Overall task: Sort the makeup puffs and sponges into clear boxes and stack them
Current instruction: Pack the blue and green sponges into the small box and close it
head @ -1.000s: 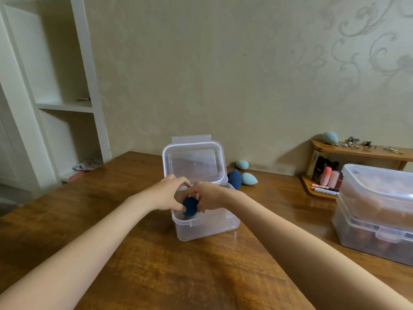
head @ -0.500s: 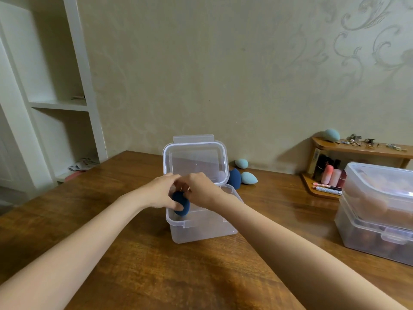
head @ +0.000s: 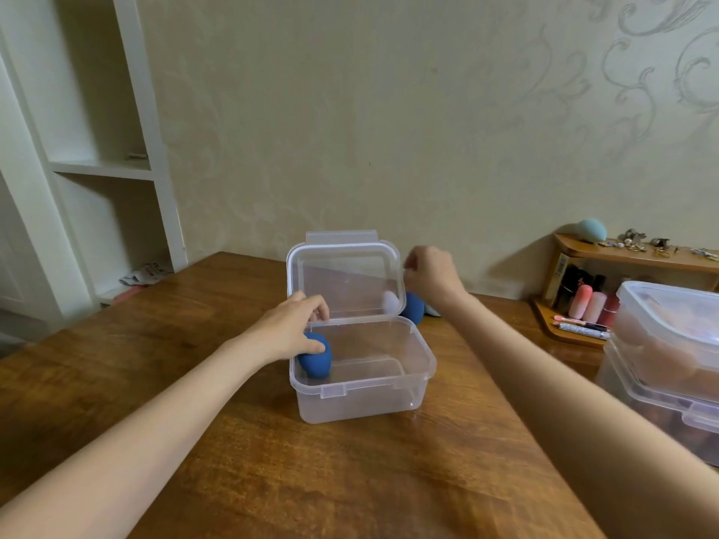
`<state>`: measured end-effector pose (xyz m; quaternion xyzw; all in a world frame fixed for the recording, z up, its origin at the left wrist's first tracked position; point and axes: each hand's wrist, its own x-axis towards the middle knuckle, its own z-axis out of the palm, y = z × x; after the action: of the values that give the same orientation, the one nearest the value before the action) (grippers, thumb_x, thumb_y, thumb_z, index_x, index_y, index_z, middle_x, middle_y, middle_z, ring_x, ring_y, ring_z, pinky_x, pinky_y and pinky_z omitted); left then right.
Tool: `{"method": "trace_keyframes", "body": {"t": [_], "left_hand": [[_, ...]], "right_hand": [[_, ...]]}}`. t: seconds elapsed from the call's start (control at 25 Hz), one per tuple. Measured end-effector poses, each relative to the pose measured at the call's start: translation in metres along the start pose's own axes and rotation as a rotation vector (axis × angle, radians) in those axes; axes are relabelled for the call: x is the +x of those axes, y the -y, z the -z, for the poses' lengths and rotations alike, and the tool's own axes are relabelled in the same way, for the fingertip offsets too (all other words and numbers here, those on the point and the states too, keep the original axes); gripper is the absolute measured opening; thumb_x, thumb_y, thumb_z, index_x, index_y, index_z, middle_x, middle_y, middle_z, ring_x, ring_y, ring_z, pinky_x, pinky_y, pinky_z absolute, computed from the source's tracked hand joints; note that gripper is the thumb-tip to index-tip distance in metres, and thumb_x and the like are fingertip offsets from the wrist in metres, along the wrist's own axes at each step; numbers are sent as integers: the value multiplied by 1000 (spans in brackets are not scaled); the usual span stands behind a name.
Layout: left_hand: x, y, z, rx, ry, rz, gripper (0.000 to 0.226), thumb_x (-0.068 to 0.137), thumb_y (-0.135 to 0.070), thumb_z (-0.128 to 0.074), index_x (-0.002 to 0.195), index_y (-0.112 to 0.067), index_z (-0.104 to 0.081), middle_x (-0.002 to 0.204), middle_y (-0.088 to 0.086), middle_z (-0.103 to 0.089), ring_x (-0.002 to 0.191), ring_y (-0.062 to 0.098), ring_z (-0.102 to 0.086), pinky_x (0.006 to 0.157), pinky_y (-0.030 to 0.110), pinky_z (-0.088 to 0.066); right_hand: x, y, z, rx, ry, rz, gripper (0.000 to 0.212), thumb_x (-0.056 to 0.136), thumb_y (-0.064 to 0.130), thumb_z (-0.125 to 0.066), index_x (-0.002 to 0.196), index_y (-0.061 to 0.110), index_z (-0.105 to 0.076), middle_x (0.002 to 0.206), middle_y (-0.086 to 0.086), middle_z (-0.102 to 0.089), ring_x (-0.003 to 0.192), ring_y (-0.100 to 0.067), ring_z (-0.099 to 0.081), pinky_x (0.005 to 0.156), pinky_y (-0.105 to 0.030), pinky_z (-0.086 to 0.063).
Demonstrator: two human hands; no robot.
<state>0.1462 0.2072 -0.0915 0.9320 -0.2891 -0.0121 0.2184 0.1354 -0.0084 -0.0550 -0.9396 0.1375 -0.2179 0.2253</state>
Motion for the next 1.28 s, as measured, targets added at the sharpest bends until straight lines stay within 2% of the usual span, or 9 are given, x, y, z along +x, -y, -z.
{"method": "trace_keyframes", "body": {"t": [0.2,0.4,0.52,0.64,0.8,0.92,1.08,1.16,1.28], "left_hand": [[0,-1,-3,3,-12,-2,31,83,-19,-68,105,-24,-48,105,-4,-41,92,12,-49,69,18,-42],[2,0,-5,15,-30,11,33,84,-19,-67,110,-22,-48,106,-6,-39,93,10,-48,72,17,-42],[2,0,-6,25,-46,18,31,84,-19,-67,109,-23,-48,107,-5,-40,92,10,-49,70,15,-43],[0,-5,-7,48,-63,27,31,85,-19,-66,110,-22,-48,114,0,-44,93,13,-53,75,19,-49],[-4,-13,-10,89,-65,14,34,86,-20,-64,116,-22,-47,122,3,-43,101,18,-56,73,20,-46],[-6,-15,-8,121,-58,-4,34,88,-19,-61,118,-23,-46,123,4,-43,96,15,-54,68,15,-42],[-5,-14,-7,133,-38,0,36,89,-19,-61,120,-24,-45,126,5,-42,102,18,-56,73,17,-46],[-5,-13,-6,140,-40,-9,37,89,-20,-60,122,-25,-44,127,5,-43,104,18,-57,79,20,-50],[-8,-12,-1,191,-45,-44,44,89,-24,-60,128,-28,-40,127,3,-46,103,17,-58,80,21,-52]], "right_hand": [[17,-47,-40,-351,349,32,36,85,20,-59,119,11,-50,118,-12,-58,116,-35,-47,83,-37,-40],[11,-56,-58,-243,6,43,39,81,21,-63,116,12,-49,118,-17,-52,111,-35,-42,89,-41,-43],[15,-35,-23,273,-238,-19,33,81,19,-59,112,12,-55,113,-16,-46,98,-31,-46,85,-22,-45],[-1,1,24,722,16,77,31,84,22,-53,111,9,-63,91,-14,-60,67,-18,-56,56,-18,-49],[-50,25,20,411,605,50,24,86,25,-65,101,9,-59,75,-5,-64,50,-11,-60,50,-19,-50],[-62,25,-13,37,572,40,38,82,39,-67,100,6,-60,81,-10,-73,62,-15,-68,61,-23,-54],[-64,30,-34,84,430,11,30,85,37,-63,77,8,-61,84,-11,-75,59,-12,-65,61,-19,-50],[-64,28,-32,182,473,-17,22,85,26,-65,89,5,-65,94,-13,-75,72,-13,-69,70,-22,-54],[-69,25,-23,95,598,30,42,80,21,-71,117,7,-60,112,-8,-69,103,-18,-65,87,-25,-52]]}}
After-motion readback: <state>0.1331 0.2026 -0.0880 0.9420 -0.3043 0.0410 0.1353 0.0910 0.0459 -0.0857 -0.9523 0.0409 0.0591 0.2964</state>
